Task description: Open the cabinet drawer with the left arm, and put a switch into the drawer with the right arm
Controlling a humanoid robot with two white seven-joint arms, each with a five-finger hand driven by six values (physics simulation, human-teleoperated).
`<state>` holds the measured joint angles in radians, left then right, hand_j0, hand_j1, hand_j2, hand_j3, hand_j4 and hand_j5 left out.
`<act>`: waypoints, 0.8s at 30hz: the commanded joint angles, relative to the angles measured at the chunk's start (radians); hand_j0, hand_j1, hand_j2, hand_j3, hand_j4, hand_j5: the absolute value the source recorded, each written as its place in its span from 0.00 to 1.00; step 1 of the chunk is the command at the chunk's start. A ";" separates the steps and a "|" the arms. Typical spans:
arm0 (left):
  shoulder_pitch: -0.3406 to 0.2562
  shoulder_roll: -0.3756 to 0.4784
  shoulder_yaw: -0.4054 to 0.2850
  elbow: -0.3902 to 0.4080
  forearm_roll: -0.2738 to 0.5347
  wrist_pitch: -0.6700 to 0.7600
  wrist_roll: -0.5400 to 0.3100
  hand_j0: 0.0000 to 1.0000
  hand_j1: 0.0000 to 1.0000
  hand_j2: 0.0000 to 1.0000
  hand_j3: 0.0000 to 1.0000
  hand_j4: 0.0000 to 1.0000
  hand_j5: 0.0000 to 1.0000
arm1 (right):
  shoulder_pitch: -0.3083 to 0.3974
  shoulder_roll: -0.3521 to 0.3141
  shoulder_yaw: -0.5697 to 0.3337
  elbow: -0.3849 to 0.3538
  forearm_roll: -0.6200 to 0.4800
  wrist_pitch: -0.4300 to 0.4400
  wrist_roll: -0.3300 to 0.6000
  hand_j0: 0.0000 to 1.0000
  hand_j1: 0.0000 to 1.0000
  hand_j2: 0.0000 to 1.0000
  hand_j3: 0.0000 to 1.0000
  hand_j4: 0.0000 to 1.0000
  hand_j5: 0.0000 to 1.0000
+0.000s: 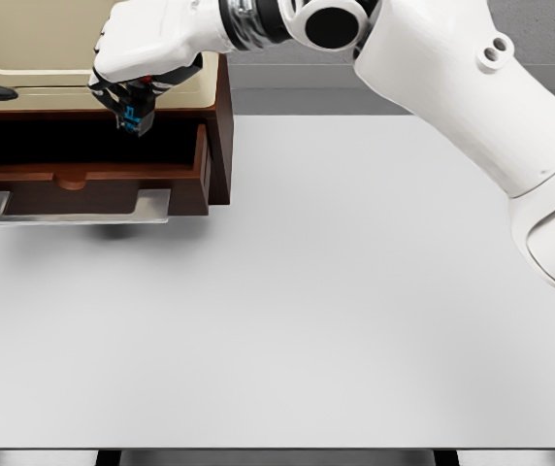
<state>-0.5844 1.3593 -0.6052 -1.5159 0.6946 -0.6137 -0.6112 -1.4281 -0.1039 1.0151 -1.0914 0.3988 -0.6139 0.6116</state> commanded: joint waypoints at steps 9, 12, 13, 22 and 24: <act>0.002 -0.008 -0.002 0.000 0.006 0.003 0.000 0.96 0.96 0.96 0.96 0.96 0.96 | 0.000 0.007 -0.001 0.008 0.003 0.003 -0.001 0.57 0.57 0.57 0.57 0.57 0.57; 0.008 -0.008 -0.002 0.000 0.005 0.003 0.000 0.96 0.96 0.96 0.96 0.96 0.96 | 0.000 0.019 -0.001 0.008 0.003 0.003 -0.001 0.58 0.58 0.58 0.58 0.58 0.58; 0.008 -0.008 -0.002 0.000 0.005 0.003 0.000 0.96 0.96 0.96 0.96 0.96 0.96 | 0.000 0.021 -0.001 0.008 0.003 0.003 -0.001 0.58 0.58 0.58 0.58 0.58 0.58; 0.009 -0.011 -0.002 0.000 -0.001 0.003 0.000 0.97 0.97 0.97 0.97 0.97 0.97 | -0.002 0.021 -0.001 0.010 0.015 0.003 -0.001 0.65 0.65 0.65 0.65 0.65 0.65; 0.011 -0.012 -0.002 0.010 -0.006 0.003 0.000 0.97 0.97 0.97 0.97 0.97 0.97 | -0.002 0.021 -0.001 0.010 0.026 0.003 -0.001 0.69 0.69 0.69 0.69 0.69 0.69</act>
<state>-0.5737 1.3466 -0.6090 -1.5110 0.6846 -0.6136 -0.6112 -1.4297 -0.0813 1.0159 -1.0819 0.4201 -0.6137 0.6114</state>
